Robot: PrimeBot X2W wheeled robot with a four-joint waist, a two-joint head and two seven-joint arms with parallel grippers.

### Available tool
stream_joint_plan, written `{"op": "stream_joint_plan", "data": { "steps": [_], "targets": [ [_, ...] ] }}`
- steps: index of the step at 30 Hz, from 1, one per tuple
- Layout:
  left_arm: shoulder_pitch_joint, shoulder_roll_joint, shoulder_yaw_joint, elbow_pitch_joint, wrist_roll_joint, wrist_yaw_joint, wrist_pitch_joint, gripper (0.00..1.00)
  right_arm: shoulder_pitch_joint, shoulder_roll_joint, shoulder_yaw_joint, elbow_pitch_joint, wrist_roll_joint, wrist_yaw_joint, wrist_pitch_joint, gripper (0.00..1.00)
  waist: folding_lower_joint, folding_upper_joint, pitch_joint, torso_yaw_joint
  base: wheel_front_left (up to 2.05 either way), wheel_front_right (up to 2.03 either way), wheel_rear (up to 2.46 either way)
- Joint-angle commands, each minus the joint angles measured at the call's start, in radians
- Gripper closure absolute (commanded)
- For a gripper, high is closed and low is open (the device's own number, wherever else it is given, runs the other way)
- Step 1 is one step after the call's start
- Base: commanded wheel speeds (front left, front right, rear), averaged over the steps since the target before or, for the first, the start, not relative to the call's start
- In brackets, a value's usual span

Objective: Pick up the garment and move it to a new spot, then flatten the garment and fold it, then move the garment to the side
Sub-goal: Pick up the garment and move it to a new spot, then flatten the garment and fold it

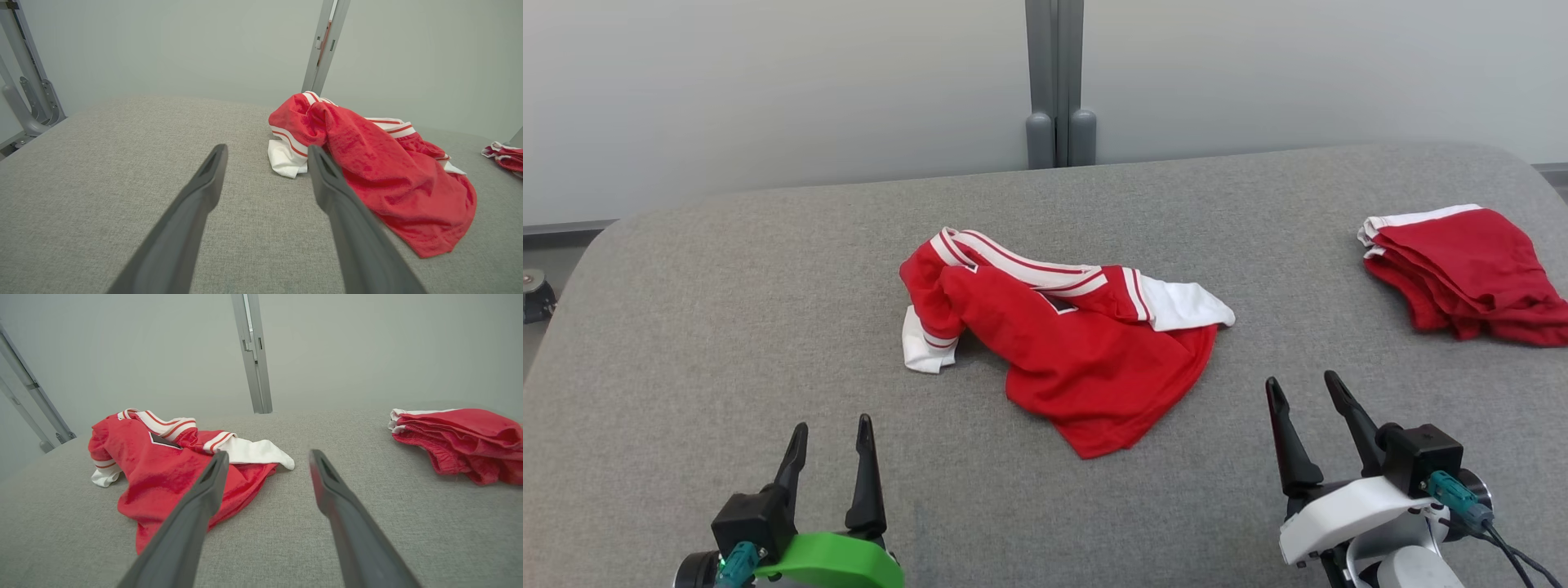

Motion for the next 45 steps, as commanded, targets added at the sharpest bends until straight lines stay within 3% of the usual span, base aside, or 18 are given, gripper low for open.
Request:
{"op": "stream_joint_plan", "data": {
  "steps": [1, 21, 29, 45],
  "targets": [
    [0.015, -0.001, 0.007, -0.002, 0.011, -0.005, -0.003, 0.00, 0.006, -0.003, -0.001, 0.003, 0.000, -0.002, -0.007, 0.00, 0.0001, -0.0001, 0.000, 0.000, 0.00, 0.00, 0.00],
    [0.004, -0.018, 0.031, 0.020, 0.030, -0.026, -0.003, 0.00, -0.012, -0.003, -0.007, 0.021, -0.009, -0.002, -0.013, 0.00, 0.0001, -0.0001, 0.018, 0.016, 0.00, 0.00, 0.00],
    [-0.033, -0.029, 0.022, 0.013, 0.044, -0.034, -0.003, 0.00, -0.087, -0.002, -0.003, 0.043, -0.096, -0.002, 0.019, 0.00, 0.0001, -0.0001, 0.073, 0.065, 0.00, 0.00, 0.00],
    [-0.091, -0.074, 0.018, 0.013, 0.070, -0.058, -0.003, 0.00, -0.410, -0.046, -0.037, 0.399, -0.338, -0.002, 0.051, 0.00, 0.0001, -0.0001, 0.220, 0.224, 0.00, 0.00, 0.00]
  ]
}}
